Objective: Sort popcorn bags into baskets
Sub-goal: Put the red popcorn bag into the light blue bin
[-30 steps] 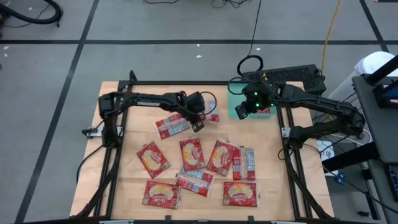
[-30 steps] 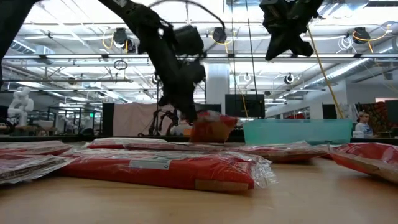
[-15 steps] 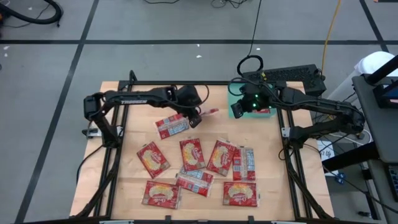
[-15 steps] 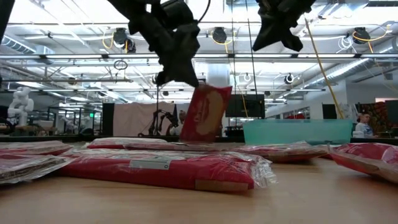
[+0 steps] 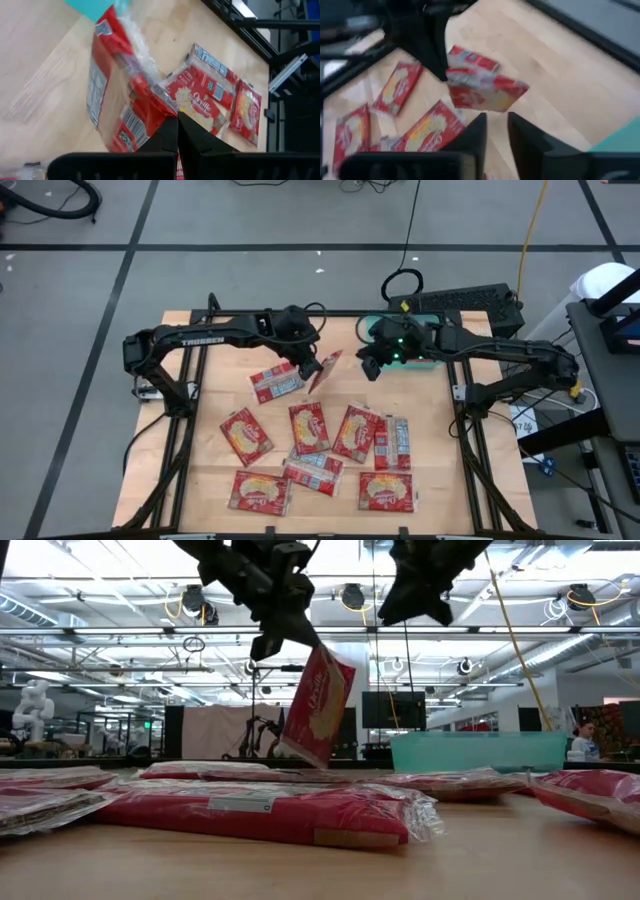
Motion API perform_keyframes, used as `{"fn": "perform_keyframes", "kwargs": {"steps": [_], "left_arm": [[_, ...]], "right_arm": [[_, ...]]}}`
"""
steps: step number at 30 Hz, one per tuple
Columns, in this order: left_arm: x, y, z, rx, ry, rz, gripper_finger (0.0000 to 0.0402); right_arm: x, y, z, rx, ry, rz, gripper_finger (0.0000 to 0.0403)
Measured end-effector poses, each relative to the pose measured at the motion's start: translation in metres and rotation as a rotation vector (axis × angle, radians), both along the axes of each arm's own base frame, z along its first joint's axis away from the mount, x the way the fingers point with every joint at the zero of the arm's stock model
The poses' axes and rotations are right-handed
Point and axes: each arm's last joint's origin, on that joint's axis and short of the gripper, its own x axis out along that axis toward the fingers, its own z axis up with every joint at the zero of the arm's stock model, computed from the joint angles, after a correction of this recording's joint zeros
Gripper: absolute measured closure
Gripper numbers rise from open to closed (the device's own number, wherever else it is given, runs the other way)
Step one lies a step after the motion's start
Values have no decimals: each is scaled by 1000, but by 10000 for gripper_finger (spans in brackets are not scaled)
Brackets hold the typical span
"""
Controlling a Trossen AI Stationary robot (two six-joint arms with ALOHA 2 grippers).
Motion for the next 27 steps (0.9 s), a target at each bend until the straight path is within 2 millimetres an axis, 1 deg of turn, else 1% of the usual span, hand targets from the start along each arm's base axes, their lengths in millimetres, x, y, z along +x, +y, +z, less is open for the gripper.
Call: {"fn": "perform_keyframes", "kwargs": {"steps": [5,8,10,13,16,20,24,27], "left_arm": [[-1,1,0,-29,-19,-58,401],[-1,1,1,-41,-34,-86,401],[0,0,1,-45,-44,-104,401],[0,0,2,-49,-68,-131,401],[1,0,3,-38,-91,-155,401],[2,0,4,-12,-109,-175,401],[3,0,5,13,-136,-217,401],[3,-1,6,19,-153,-237,401]], "right_arm": [[17,-2,-10,-37,-9,142,238],[25,-3,-13,-75,-24,181,192],[28,-4,-16,-100,-20,200,168],[32,-5,-22,-113,7,217,147],[37,-6,-29,-129,34,246,141],[45,-5,-38,-112,25,366,147],[51,-5,-48,-116,46,413,168],[56,-6,-51,-127,37,418,196]]}}
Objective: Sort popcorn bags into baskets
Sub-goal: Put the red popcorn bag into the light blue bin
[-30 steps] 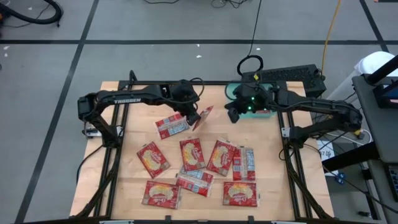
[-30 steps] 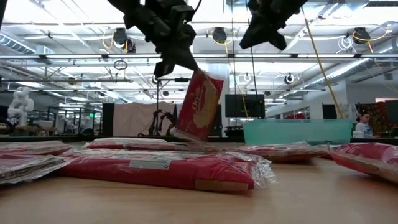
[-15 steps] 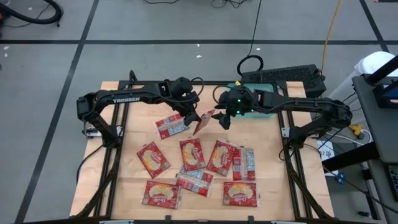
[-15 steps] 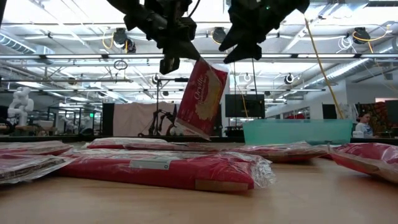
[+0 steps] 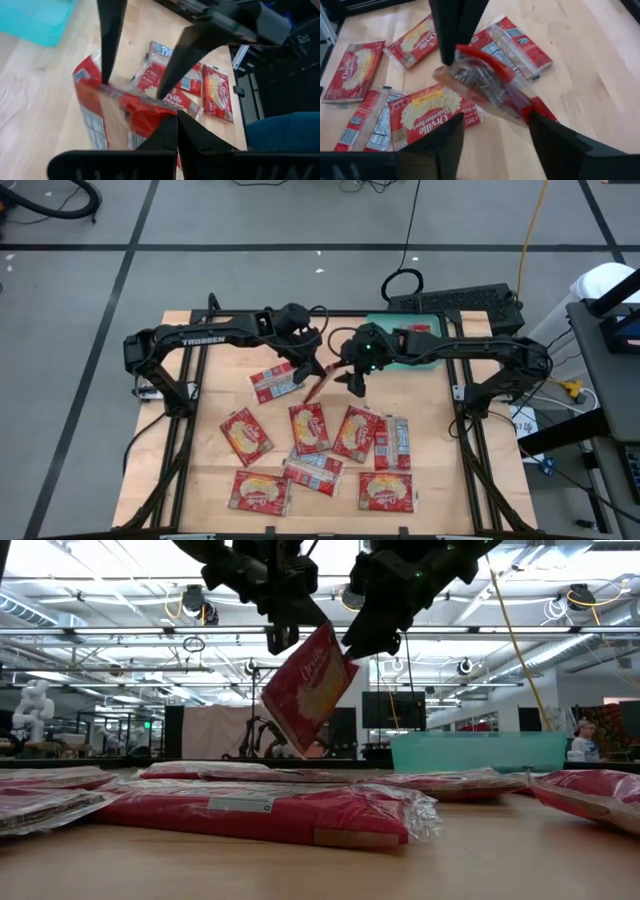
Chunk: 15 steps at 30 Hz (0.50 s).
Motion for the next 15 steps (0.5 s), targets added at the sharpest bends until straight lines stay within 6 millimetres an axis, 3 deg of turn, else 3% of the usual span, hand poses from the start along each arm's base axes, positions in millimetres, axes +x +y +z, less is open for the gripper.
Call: {"fn": "perform_keyframes", "kwargs": {"steps": [13,15], "left_arm": [[0,1,0,25,-9,1,401],[1,1,0,47,-10,9,401]], "right_arm": [[0,0,1,17,-12,17,385],[0,1,1,23,-12,18,398]]}}
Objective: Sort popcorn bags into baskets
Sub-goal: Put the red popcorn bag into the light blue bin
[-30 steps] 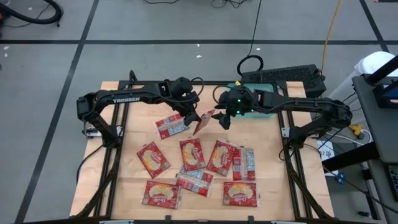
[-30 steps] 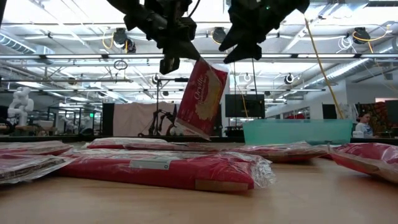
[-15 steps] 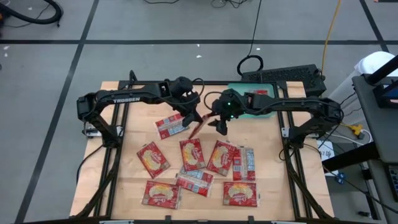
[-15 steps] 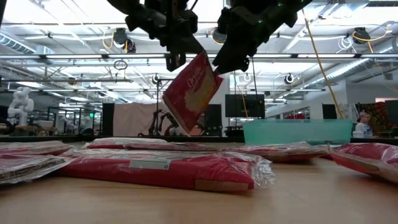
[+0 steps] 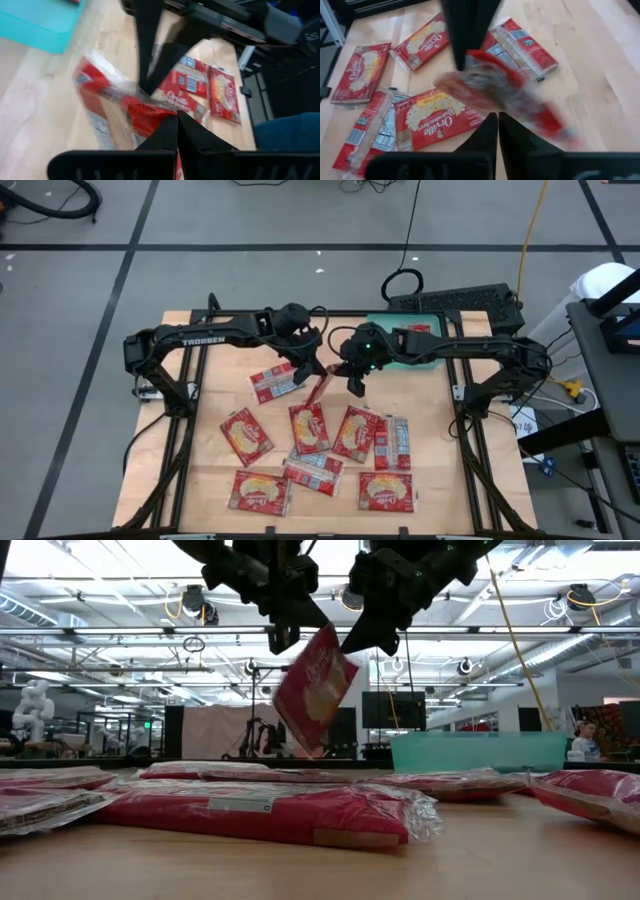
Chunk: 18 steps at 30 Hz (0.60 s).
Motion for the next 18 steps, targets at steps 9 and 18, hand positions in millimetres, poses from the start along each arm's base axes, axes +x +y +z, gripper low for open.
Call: {"fn": "perform_keyframes", "kwargs": {"steps": [9,18], "left_arm": [[0,3,-1,70,16,65,401],[0,6,-2,197,24,97,401]], "right_arm": [[0,0,0,53,6,-46,401],[-4,0,-4,101,69,-125,402]]}}
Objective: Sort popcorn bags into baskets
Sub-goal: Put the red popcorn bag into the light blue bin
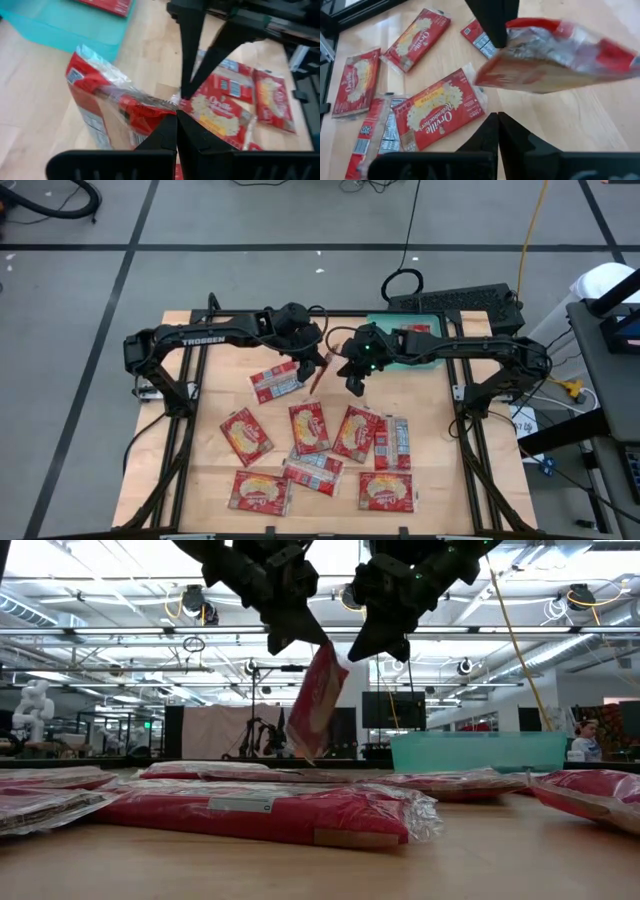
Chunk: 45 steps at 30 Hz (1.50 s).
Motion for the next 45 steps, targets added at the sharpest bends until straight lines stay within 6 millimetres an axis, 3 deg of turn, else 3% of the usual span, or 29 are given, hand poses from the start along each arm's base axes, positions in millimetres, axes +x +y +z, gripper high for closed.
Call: {"fn": "perform_keyframes", "kwargs": {"steps": [8,13,21,28,32,39,45], "left_arm": [[0,0,0,27,3,-10,401],[-1,-6,-2,41,20,-69,401],[1,-21,4,29,-47,-231,401],[-3,-34,23,76,-147,-308,401],[-8,-36,32,101,-183,-315,401],[-15,-36,41,118,-206,-315,401],[-21,-33,47,125,-212,-300,401]], "right_arm": [[-3,1,2,36,6,-28,403],[-23,5,20,47,20,-41,388],[-61,6,43,-78,67,-43,284],[-60,-4,45,-99,16,37,171],[-45,-9,41,-118,-57,95,139],[-9,-17,34,-112,-259,166,160],[0,-17,27,-27,-272,162,244]]}}
